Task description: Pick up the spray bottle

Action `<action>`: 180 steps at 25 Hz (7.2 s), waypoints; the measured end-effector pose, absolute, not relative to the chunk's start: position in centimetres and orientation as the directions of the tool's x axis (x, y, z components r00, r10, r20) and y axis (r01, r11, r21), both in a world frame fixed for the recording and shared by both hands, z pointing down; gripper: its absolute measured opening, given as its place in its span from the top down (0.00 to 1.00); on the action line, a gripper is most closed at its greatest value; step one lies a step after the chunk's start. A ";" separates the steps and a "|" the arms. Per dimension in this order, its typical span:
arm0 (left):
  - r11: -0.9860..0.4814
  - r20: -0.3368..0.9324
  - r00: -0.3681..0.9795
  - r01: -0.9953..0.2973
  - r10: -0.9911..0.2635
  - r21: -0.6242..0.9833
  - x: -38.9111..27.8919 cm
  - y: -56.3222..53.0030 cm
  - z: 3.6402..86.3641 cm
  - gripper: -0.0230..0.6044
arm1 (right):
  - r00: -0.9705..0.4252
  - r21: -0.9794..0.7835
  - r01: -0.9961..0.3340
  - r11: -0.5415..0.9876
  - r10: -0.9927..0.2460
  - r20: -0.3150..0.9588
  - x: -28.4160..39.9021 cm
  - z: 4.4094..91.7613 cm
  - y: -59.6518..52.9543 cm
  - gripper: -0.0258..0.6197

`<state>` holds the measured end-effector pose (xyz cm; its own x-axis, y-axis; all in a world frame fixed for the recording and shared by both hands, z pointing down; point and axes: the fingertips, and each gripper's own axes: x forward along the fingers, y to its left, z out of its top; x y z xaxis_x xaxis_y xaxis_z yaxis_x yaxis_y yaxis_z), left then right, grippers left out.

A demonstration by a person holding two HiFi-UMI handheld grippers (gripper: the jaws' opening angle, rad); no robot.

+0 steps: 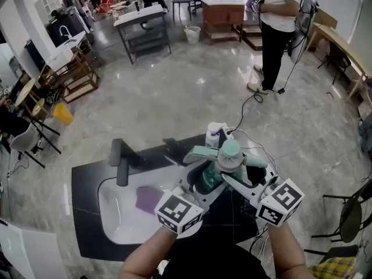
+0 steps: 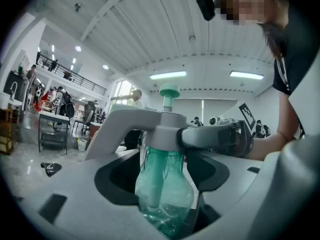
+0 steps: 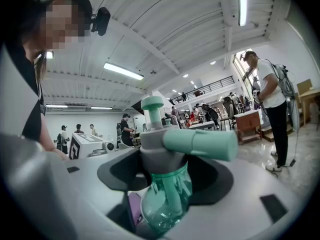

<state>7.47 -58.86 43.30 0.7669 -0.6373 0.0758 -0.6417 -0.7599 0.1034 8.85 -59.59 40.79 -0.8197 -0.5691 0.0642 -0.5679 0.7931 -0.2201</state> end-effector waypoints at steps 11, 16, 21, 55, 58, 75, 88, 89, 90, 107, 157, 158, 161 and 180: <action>-0.803 0.080 0.804 -0.594 -0.589 0.054 8.2 -58.7 42.6 0.54 | -0.838 -0.237 -0.541 0.807 -0.540 0.073 8.3 40.2 -58.9 0.55; -0.796 0.075 0.796 -0.604 -0.600 0.046 8.2 -58.7 42.5 0.54 | -0.836 -0.241 -0.544 0.804 -0.544 0.073 8.2 40.3 -58.8 0.55; -0.794 0.088 0.793 -0.607 -0.602 0.039 8.1 -58.8 42.5 0.54 | -0.836 -0.226 -0.545 0.807 -0.543 0.080 8.1 40.3 -58.8 0.55; -0.796 0.142 0.792 -0.604 -0.593 0.047 3.4 -48.6 38.8 0.54 | -0.824 -0.229 -0.562 0.795 -0.561 0.076 3.5 36.3 -48.6 0.55; -0.806 0.151 0.802 -0.590 -0.578 0.047 2.5 -46.7 38.4 0.54 | -0.815 -0.237 -0.575 0.783 -0.575 0.076 2.6 35.9 -46.8 0.55; -0.828 0.160 0.822 -0.559 -0.546 0.050 -0.7 -37.9 38.4 0.54 | -0.793 -0.239 -0.605 0.760 -0.603 0.089 -0.7 36.1 -38.0 0.55; -0.800 0.184 0.790 -0.599 -0.584 0.035 2.7 -27.1 38.3 0.54 | -0.822 -0.238 -0.564 0.791 -0.564 0.075 2.8 35.9 -27.1 0.55; -0.797 0.189 0.788 -0.603 -0.587 0.037 2.8 -26.2 38.3 0.54 | -0.824 -0.241 -0.561 0.792 -0.561 0.074 2.9 35.8 -26.2 0.55; -0.795 0.193 0.785 -0.606 -0.589 0.036 2.9 -25.3 38.3 0.54 | -0.826 -0.243 -0.558 0.794 -0.559 0.073 3.0 35.8 -25.3 0.55; -0.723 0.219 0.710 -0.691 -0.669 0.031 0.0 -14.2 38.5 0.54 | -0.884 -0.259 -0.463 0.847 -0.461 0.074 0.1 36.0 -14.3 0.55; -0.660 0.241 0.650 -0.749 -0.720 0.049 -14.4 8.2 38.0 0.54 | -0.918 -0.274 -0.398 0.876 -0.378 0.123 -14.3 35.6 8.1 0.55; -0.658 0.242 0.648 -0.751 -0.722 0.049 -14.4 8.5 37.9 0.54 | -0.918 -0.272 -0.397 0.877 -0.377 0.124 -14.4 35.5 8.4 0.55; -0.654 0.241 0.644 -0.755 -0.726 0.047 -14.5 9.2 37.5 0.54 | -0.918 -0.258 -0.396 0.881 -0.375 0.129 -14.4 35.1 9.1 0.55; -0.685 0.254 0.671 -0.727 -0.696 0.045 -13.6 11.1 38.0 0.54 | -0.901 -0.262 -0.434 0.862 -0.415 0.130 -13.5 35.6 11.0 0.55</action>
<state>-13.63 11.08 38.04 0.6713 -0.6965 0.2536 -0.7274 -0.6848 0.0447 -13.52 11.01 35.61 -0.9007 -0.4146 0.1301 -0.4345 0.8618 -0.2619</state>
